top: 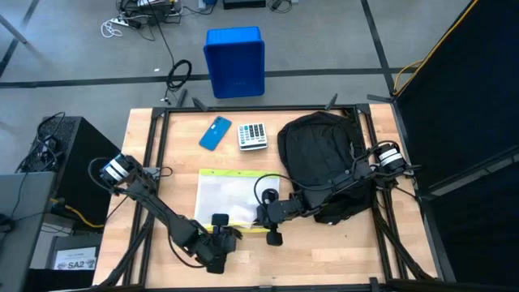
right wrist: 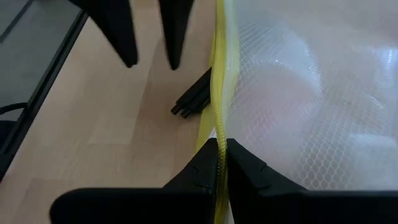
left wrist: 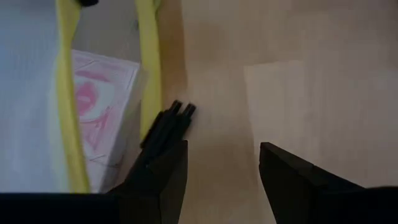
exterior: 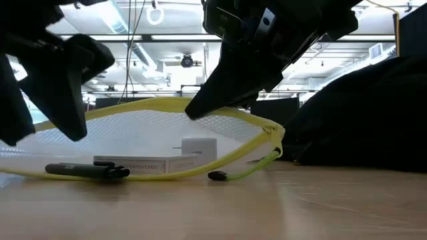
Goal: Unpack backpack
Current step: Remove the black pen from the white zip bag
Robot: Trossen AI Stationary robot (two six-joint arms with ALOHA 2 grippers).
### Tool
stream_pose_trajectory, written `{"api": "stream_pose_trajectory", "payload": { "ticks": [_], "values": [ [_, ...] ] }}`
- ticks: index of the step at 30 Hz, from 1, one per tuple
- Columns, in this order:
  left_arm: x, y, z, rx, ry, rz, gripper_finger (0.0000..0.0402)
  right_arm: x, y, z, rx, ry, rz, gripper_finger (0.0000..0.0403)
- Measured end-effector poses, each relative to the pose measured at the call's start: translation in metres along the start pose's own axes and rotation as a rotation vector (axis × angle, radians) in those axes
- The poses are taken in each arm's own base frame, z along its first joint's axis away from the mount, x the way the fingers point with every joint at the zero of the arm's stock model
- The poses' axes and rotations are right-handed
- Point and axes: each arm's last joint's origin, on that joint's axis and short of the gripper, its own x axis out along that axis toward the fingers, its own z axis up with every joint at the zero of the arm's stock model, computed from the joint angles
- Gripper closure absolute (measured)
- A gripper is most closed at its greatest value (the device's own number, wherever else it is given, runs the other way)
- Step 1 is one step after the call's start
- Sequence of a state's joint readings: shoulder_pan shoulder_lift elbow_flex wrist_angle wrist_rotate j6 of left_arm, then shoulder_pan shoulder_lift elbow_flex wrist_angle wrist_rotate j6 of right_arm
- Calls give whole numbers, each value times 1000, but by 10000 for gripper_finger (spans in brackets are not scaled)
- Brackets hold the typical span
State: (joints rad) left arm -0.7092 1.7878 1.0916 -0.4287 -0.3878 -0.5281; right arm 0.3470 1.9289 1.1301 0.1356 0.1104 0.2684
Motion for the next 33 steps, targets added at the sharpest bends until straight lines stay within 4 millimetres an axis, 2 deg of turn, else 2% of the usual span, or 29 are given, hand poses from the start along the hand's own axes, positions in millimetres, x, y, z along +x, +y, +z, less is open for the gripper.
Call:
{"api": "stream_pose_trajectory", "payload": {
  "ticks": [9, 22, 33],
  "values": [
    [9, 19, 10, 28, 45, -42, 235, 0, 0, 0, 1, -1, 0, 401],
    [9, 16, 11, 68, 36, -81, 235, 0, 0, 0, 3, -1, 0, 401],
    [23, 16, 7, 73, 68, -62, 235, 0, 0, 0, 9, -1, 0, 402]
  ]
}}
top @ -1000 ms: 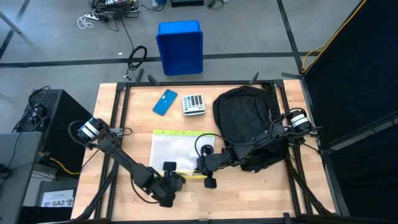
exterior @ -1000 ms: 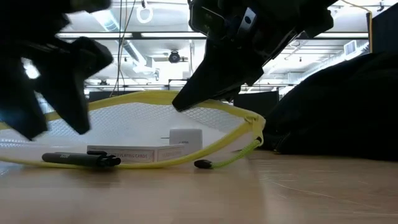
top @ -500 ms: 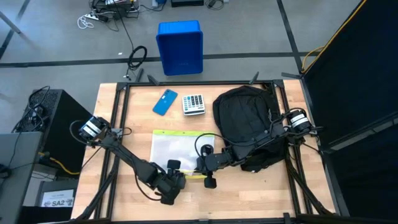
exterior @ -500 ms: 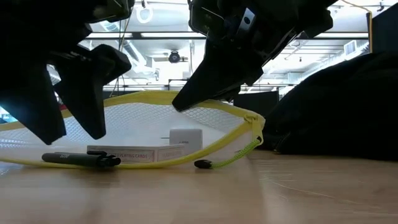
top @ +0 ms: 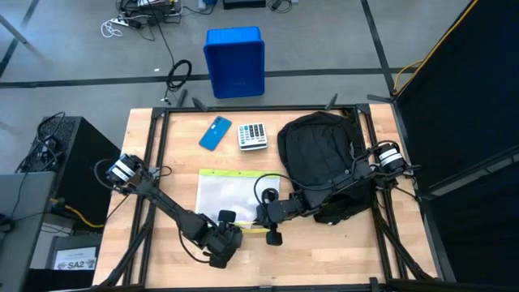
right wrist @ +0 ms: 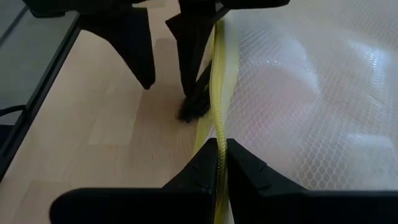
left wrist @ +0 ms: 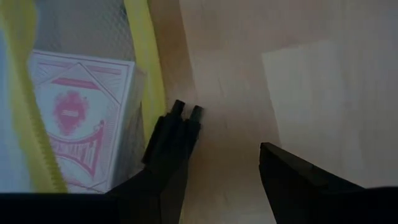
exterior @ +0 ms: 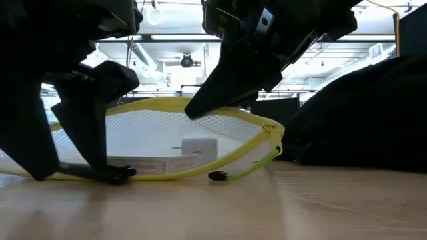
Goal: Unpack backpack
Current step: Remove the black pen from the white zip bag
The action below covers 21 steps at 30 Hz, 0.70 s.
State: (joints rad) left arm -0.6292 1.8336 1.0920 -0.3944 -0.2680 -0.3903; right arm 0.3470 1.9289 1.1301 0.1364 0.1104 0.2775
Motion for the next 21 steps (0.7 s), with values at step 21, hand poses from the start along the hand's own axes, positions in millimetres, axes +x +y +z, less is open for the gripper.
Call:
{"api": "stream_pose_trajectory", "payload": {
  "ticks": [21],
  "values": [
    [20, 29, 0, -38, 113, 41, 249, 0, 0, 1, 14, -5, 1, 400]
  ]
}}
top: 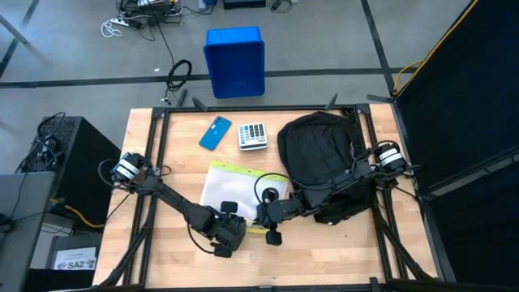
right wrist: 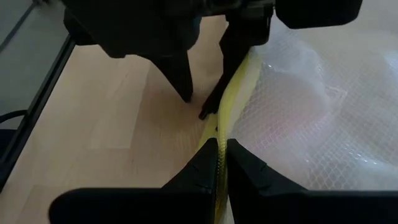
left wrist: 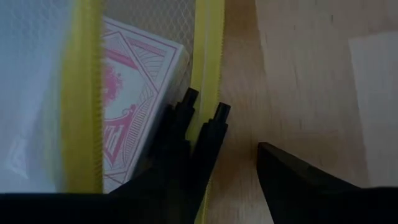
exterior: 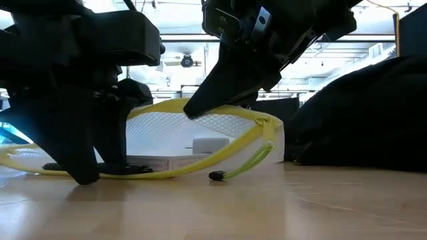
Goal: Unpack backpack
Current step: Remove the black pen from the white zip bag
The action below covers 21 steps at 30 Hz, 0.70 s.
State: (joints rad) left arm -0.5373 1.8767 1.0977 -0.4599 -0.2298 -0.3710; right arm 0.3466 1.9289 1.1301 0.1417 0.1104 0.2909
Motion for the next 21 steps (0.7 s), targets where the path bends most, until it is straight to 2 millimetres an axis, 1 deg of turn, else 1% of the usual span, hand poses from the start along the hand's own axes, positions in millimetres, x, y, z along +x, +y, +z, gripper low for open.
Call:
{"api": "stream_pose_trajectory", "payload": {
  "ticks": [4, 6, 9, 10, 11, 13, 16, 18, 21],
  "values": [
    [3, 2, -1, -2, 11, 5, 278, 0, 0, 0, 0, 1, 0, 401],
    [3, 2, -1, -3, 10, 14, 306, 0, 0, 0, 0, 0, 0, 401],
    [4, 3, -1, -1, 14, 25, 366, 0, 0, 0, 0, 1, 1, 402],
    [4, 3, -1, -2, 16, 23, 382, 0, 0, 0, 0, 1, 1, 402],
    [4, 3, -2, -2, 16, 23, 389, 0, 0, 0, 0, 1, 0, 401],
    [4, 3, -1, -1, 15, 27, 392, 0, 0, 0, 0, 1, 0, 400],
    [-7, 1, 4, 7, 31, 24, 397, 0, 0, 0, 3, 1, 1, 402],
    [-16, -4, 5, 32, 60, 21, 398, 0, 0, 0, 4, 0, 1, 401],
    [-37, -18, 20, 60, 16, -19, 400, 0, 0, 0, 4, 1, 0, 401]
  ]
}}
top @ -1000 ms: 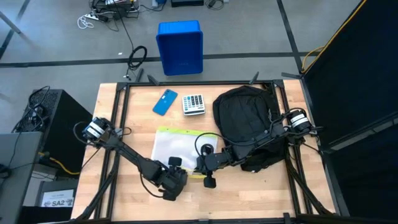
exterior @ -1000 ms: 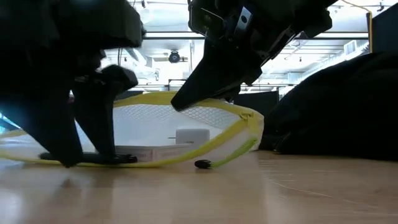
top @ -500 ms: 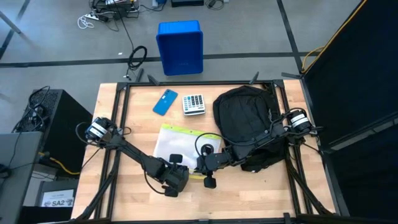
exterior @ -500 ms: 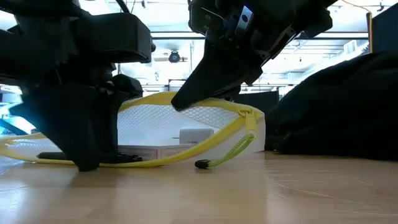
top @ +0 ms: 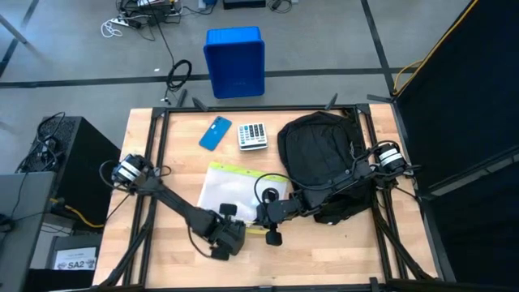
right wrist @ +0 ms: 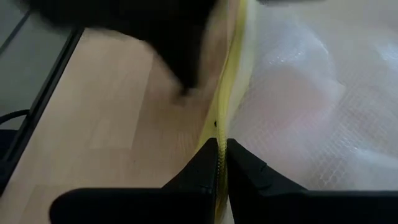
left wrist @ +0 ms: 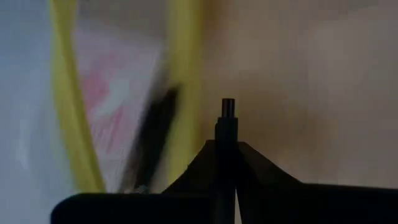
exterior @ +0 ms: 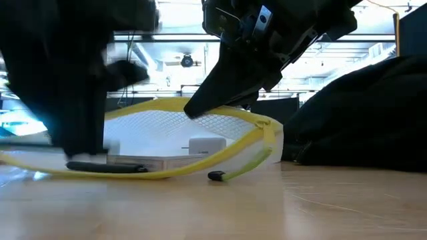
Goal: Unpack backpack
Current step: Remove the black pen from the white zip bag
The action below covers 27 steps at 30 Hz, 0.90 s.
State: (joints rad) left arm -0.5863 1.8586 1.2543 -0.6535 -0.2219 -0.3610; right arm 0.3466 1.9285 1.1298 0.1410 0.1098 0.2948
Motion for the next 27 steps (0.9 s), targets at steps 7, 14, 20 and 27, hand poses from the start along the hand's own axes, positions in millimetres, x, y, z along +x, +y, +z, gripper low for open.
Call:
{"api": "stream_pose_trajectory", "payload": {
  "ticks": [7, 14, 20, 27],
  "values": [
    [-44, -20, 18, 52, -21, 56, 401, 0, 0, 0, 16, 2, -2, 402],
    [-114, -34, 35, 195, -183, 341, 401, 0, 1, -1, 14, 5, 0, 402],
    [-139, 18, 33, 208, -204, 483, 401, 0, 3, 2, 18, -26, 13, 402],
    [-129, 109, 11, 74, -503, 284, 401, -1, 7, 2, 15, -37, 27, 401]
  ]
}}
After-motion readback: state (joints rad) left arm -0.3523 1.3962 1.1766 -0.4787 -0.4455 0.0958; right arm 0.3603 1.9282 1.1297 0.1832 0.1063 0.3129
